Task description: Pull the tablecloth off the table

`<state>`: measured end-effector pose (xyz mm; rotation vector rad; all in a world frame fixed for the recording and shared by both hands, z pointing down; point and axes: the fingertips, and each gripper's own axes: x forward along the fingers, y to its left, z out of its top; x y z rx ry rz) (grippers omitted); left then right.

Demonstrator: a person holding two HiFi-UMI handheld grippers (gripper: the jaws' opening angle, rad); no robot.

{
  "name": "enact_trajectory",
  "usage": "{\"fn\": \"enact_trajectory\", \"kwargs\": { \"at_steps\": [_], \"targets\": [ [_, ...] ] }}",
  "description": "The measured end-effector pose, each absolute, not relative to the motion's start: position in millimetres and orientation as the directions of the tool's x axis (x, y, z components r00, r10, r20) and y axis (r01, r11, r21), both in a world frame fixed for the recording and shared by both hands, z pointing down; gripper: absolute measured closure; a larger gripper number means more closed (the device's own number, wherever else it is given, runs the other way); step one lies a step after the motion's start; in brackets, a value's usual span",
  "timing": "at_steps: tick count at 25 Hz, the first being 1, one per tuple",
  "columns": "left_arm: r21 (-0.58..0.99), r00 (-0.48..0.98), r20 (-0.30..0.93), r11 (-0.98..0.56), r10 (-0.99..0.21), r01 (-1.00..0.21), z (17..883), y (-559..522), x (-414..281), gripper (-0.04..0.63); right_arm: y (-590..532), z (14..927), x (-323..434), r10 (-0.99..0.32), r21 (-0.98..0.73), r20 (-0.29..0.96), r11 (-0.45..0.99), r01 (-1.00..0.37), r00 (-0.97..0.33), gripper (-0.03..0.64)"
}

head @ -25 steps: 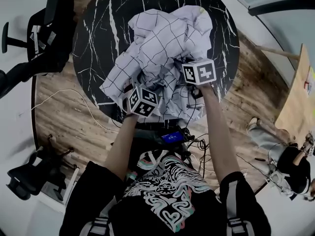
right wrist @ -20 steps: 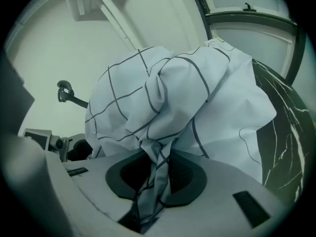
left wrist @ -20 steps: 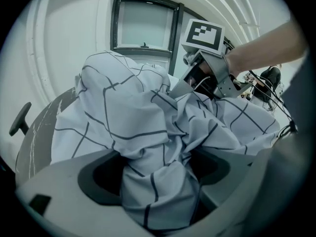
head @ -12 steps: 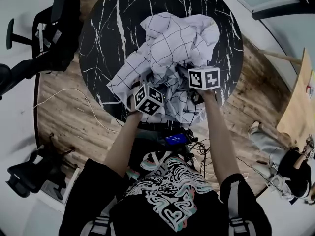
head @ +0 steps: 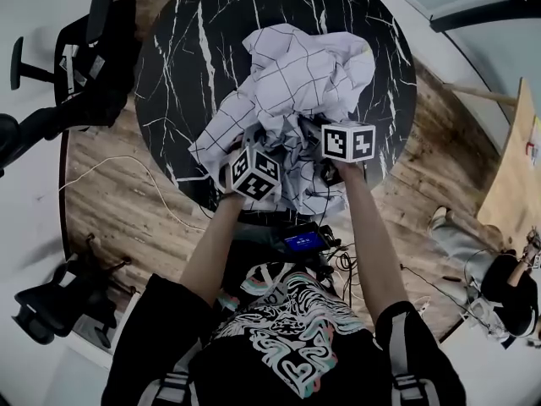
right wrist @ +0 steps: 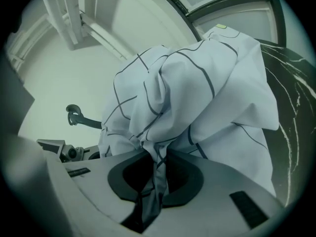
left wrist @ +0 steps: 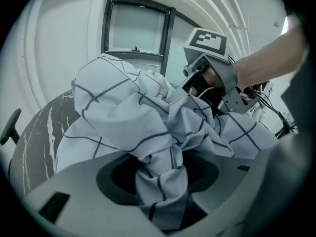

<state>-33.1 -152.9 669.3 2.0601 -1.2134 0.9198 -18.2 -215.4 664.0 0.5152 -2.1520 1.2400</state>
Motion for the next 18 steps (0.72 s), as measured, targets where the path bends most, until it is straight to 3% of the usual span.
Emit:
{"fn": "enact_trajectory", "kwargs": {
  "at_steps": [18],
  "targets": [
    [0.009, 0.319, 0.741, -0.466, -0.591, -0.885, 633, -149, -26, 0.394, -205, 619, -21, -0.134, -0.646, 0.579, 0.526, -0.552, -0.805, 0.576]
  ]
}}
